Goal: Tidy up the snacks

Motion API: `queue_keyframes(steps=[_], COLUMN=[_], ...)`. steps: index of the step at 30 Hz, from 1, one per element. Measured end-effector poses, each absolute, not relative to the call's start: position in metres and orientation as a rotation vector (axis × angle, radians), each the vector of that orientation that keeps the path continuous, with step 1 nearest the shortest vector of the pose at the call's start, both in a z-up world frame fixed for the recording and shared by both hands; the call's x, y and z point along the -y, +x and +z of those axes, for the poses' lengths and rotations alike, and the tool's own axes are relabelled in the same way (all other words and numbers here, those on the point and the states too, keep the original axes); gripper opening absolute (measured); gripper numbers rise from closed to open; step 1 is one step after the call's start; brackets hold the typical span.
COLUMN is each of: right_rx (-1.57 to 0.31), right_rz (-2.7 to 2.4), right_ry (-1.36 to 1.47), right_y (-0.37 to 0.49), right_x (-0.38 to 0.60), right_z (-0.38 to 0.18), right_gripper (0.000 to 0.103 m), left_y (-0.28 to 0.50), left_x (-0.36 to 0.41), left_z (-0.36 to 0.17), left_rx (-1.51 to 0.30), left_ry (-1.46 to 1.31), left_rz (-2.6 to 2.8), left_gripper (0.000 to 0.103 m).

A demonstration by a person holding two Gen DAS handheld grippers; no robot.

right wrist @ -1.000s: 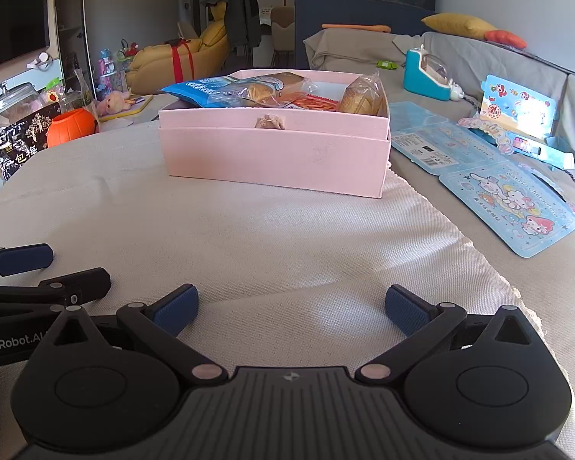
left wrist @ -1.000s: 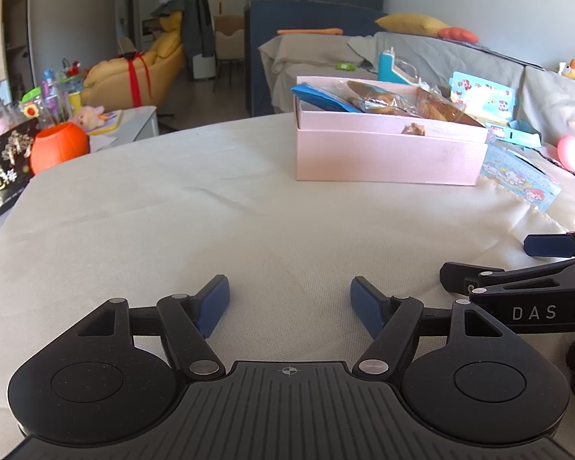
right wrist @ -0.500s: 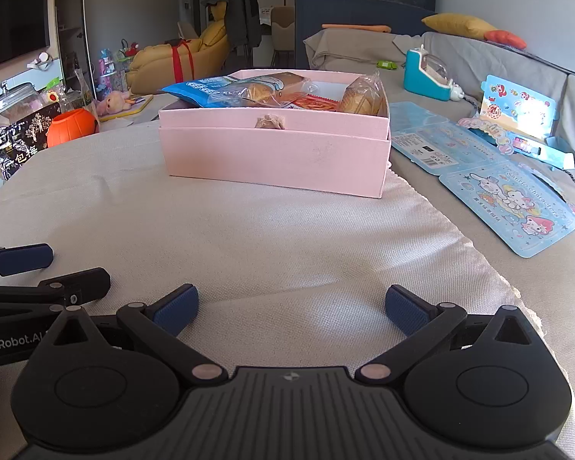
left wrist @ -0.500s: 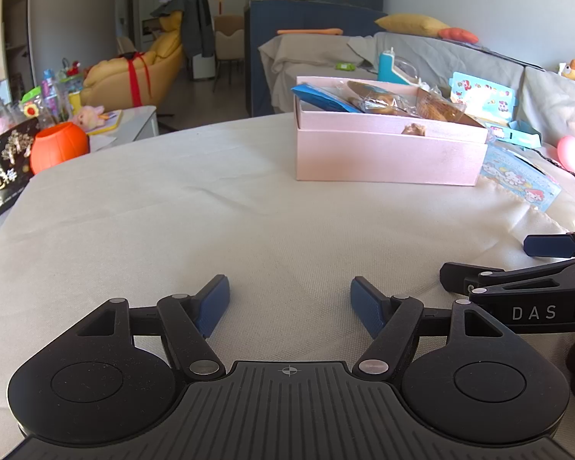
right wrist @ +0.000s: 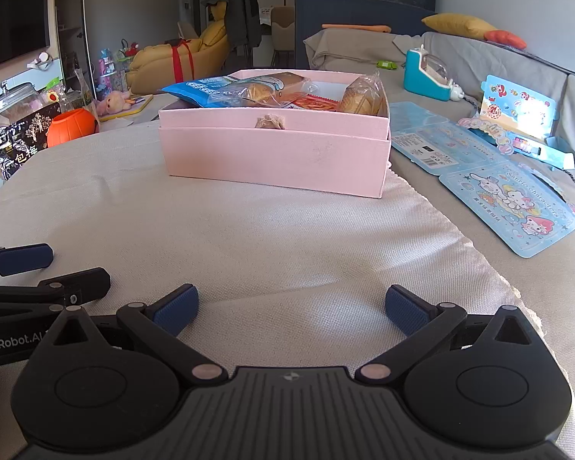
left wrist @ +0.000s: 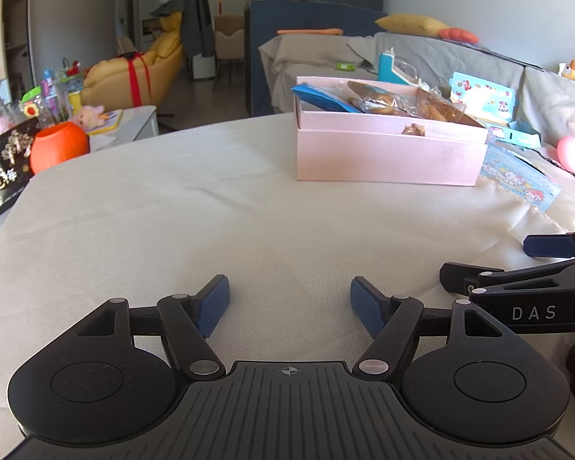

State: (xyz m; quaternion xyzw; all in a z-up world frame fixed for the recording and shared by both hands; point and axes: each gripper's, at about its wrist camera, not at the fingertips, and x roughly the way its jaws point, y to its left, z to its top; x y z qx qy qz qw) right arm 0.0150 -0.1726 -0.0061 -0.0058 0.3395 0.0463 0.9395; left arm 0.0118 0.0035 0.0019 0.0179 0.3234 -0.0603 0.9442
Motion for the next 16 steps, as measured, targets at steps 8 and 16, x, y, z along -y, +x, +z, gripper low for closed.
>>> queue_keyframes(steps=[8,16], right_rx=[-0.693,-0.693], right_rz=[0.095,0.094], right_ry=[-0.012,-0.014], right_y=[0.015,0.015], right_x=[0.1729,0.172], right_z=[-0.0061,-0.0061], right_gripper=[0.103,0.103], left_y=[0.0117,0.0119], left_x=[-0.0032,-0.0037], left_z=[0.0019,0.0024], left_rx=[-0.659,-0.659], left_ry=[0.037,0.038], left_rz=[-0.123,-0.123], left_gripper=[0.076,0.076])
